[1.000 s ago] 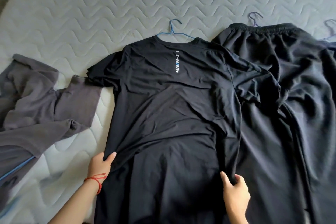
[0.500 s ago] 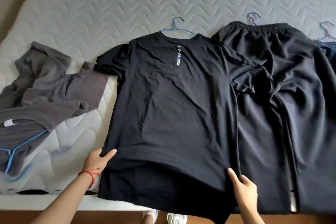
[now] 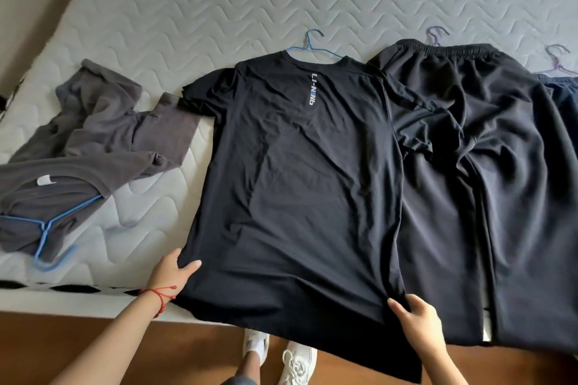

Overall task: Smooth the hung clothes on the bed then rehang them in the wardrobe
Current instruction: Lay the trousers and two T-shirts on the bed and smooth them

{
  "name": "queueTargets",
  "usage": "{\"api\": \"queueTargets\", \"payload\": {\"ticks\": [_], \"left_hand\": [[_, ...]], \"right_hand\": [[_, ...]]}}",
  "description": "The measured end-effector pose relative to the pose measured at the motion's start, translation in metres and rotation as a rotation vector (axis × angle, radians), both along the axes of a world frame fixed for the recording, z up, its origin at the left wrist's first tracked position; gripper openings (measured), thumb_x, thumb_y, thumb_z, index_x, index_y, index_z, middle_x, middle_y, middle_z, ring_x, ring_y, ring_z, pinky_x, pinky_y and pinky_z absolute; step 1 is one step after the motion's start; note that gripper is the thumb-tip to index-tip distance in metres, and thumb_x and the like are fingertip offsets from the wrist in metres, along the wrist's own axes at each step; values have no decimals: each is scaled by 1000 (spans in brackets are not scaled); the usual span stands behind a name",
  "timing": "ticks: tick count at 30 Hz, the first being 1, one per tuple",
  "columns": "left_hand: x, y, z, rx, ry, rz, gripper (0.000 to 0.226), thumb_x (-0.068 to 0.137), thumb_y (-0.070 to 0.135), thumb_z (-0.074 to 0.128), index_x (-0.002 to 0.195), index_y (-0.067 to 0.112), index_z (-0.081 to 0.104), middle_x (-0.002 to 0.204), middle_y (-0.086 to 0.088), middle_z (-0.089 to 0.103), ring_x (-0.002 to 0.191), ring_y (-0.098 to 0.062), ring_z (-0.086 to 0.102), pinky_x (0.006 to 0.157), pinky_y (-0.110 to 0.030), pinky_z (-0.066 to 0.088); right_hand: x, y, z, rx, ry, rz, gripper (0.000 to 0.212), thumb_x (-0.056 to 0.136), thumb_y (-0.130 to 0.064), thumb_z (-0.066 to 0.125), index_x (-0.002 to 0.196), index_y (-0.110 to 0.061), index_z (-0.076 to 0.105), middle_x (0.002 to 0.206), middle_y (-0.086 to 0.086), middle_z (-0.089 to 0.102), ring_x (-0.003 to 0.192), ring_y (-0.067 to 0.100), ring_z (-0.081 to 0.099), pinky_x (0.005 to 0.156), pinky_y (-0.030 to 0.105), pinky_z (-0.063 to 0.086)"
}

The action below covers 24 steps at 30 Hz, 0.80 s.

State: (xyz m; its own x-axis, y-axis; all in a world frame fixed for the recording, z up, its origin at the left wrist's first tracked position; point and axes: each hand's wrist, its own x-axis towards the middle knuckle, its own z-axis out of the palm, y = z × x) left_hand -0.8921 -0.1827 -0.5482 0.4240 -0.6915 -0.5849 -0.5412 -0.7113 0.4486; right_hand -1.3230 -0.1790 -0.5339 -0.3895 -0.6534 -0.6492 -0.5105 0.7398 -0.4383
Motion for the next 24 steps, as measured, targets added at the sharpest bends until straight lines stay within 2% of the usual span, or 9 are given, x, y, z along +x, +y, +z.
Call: {"api": "queueTargets", "payload": {"ticks": [4, 7, 9, 15, 17, 19, 20, 22, 24], "left_hand": [[-8, 19, 6, 114, -69, -3, 50, 82, 21, 65, 124, 2, 48, 125, -17, 58, 115, -35, 54, 93, -36, 42], [-12, 32, 10, 71, -60, -10, 44, 79, 18, 67, 118, 3, 53, 118, -16, 62, 110, -33, 56, 89, -36, 44], [-12, 39, 13, 28, -90, 17, 40, 78, 15, 67, 114, 1, 56, 114, -19, 63, 107, -34, 58, 89, -39, 46], [-2, 59, 27, -105, -95, 50, 30, 77, 6, 67, 106, -1, 63, 106, -18, 65, 105, -32, 59, 90, -35, 44], [14, 62, 30, -153, -108, 92, 27, 74, 0, 68, 102, -2, 65, 101, -19, 66, 101, -33, 60, 90, -36, 44], [37, 64, 29, -228, -147, 110, 26, 68, -7, 71, 93, -3, 67, 93, -21, 67, 93, -35, 62, 85, -35, 45], [52, 66, 26, -271, -173, 110, 27, 64, -11, 73, 89, -3, 68, 89, -21, 68, 88, -32, 63, 82, -30, 45], [87, 68, 21, -327, -197, 113, 29, 62, -13, 73, 87, -1, 67, 85, -20, 67, 83, -25, 63, 77, -22, 43], [128, 67, 18, -340, -227, 129, 28, 65, -10, 72, 91, -2, 67, 89, -19, 66, 87, -33, 63, 80, -31, 47]], "right_hand": [[0, 6, 15, 31, 206, 12, 23, 83, -24, 63, 105, -18, 62, 109, 11, 67, 105, 33, 58, 78, 35, 40], [11, 8, 18, -43, 254, 102, 36, 83, -17, 61, 118, -13, 55, 121, 14, 57, 112, 35, 53, 87, 40, 39], [25, 9, 20, -101, 264, 167, 37, 83, -13, 61, 119, -11, 56, 120, 16, 56, 113, 35, 51, 88, 41, 40], [114, 3, 38, -112, 138, 452, 37, 82, -14, 62, 118, -15, 58, 119, 8, 58, 117, 28, 52, 91, 36, 41], [156, 1, 42, -170, 99, 563, 36, 77, -12, 67, 111, -18, 62, 111, 6, 63, 110, 27, 58, 85, 37, 46], [195, -2, 39, -268, 90, 712, 37, 69, -16, 71, 101, -31, 58, 99, 1, 67, 95, 21, 65, 73, 31, 51], [215, -5, 38, -295, 84, 787, 39, 70, -20, 69, 99, -37, 49, 100, -3, 66, 95, 17, 65, 73, 26, 50], [260, -17, 42, -273, 37, 865, 38, 82, -24, 60, 109, -44, 42, 116, -8, 58, 112, 13, 55, 83, 25, 45], [301, -30, 35, -262, -6, 906, 36, 89, -26, 52, 123, -36, 46, 125, -8, 52, 119, 12, 48, 89, 26, 43]]}}
